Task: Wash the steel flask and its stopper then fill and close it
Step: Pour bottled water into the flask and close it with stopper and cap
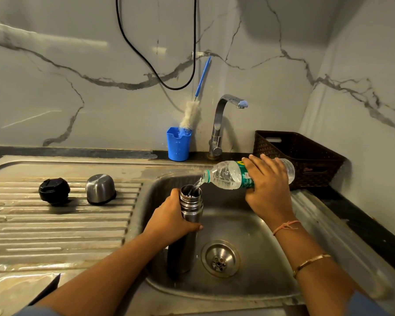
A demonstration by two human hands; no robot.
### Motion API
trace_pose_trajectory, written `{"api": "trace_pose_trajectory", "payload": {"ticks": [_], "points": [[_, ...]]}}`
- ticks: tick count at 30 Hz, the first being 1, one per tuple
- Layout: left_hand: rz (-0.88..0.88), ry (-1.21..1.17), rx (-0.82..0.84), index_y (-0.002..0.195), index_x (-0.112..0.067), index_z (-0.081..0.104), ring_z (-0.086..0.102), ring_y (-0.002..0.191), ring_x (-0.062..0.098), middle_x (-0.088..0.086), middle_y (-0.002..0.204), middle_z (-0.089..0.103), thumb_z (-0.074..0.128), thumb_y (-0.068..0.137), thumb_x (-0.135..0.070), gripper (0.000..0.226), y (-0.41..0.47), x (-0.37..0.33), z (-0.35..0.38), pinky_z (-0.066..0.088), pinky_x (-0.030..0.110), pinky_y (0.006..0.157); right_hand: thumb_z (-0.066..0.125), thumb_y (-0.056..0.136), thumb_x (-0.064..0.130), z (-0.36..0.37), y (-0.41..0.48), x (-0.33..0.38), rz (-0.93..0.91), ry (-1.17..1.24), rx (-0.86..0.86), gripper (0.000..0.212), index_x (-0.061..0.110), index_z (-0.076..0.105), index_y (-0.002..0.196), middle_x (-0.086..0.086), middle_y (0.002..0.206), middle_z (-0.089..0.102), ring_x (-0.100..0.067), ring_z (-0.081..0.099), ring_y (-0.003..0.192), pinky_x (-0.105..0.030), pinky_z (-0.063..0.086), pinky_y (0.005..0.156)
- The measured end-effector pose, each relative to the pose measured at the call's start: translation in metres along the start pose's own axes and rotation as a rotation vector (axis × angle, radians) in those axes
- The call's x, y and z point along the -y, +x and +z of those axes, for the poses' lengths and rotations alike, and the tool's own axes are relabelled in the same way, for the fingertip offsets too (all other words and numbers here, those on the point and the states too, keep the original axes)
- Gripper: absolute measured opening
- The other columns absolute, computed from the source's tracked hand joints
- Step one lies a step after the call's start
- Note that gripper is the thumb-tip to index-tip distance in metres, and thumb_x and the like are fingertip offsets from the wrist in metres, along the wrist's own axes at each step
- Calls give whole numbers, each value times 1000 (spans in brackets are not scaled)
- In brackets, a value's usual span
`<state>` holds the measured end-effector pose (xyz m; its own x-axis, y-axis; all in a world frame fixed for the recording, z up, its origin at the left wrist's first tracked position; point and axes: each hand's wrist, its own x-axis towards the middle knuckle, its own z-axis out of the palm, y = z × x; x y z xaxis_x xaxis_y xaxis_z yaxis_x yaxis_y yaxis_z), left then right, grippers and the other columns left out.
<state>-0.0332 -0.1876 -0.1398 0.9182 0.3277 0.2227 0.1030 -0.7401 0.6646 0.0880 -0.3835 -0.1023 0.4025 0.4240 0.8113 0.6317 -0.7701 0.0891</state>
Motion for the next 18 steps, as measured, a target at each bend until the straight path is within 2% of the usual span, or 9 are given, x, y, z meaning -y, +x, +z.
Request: {"api": "trace_pose_trajectory", "payload": {"ticks": [8, 13, 18], "points": [[-11, 5, -2, 113, -27, 39, 55, 104, 11, -7, 117, 57, 86, 58, -40, 73, 0, 0, 1, 41, 24, 85, 78, 53, 2, -2, 0, 0, -1, 3, 0, 68, 5, 62, 118, -16, 117, 65, -40, 56, 113, -55, 35, 101], [-4, 8, 4, 112, -27, 38, 49, 94, 5, -8, 116, 57, 86, 59, -40, 72, 0, 0, 0, 39, 22, 83, 78, 53, 2, -2, 0, 0, 0, 1, 12, 68, 5, 62, 119, -15, 118, 64, -40, 56, 114, -55, 34, 102], [2, 11, 3, 114, -27, 39, 47, 93, 4, -9, 116, 57, 86, 59, -40, 74, 0, 0, 0, 39, 21, 82, 77, 55, 2, -3, 0, 0, 4, -8, 23, 67, 6, 61, 121, -15, 119, 63, -40, 54, 117, -56, 33, 103]]}}
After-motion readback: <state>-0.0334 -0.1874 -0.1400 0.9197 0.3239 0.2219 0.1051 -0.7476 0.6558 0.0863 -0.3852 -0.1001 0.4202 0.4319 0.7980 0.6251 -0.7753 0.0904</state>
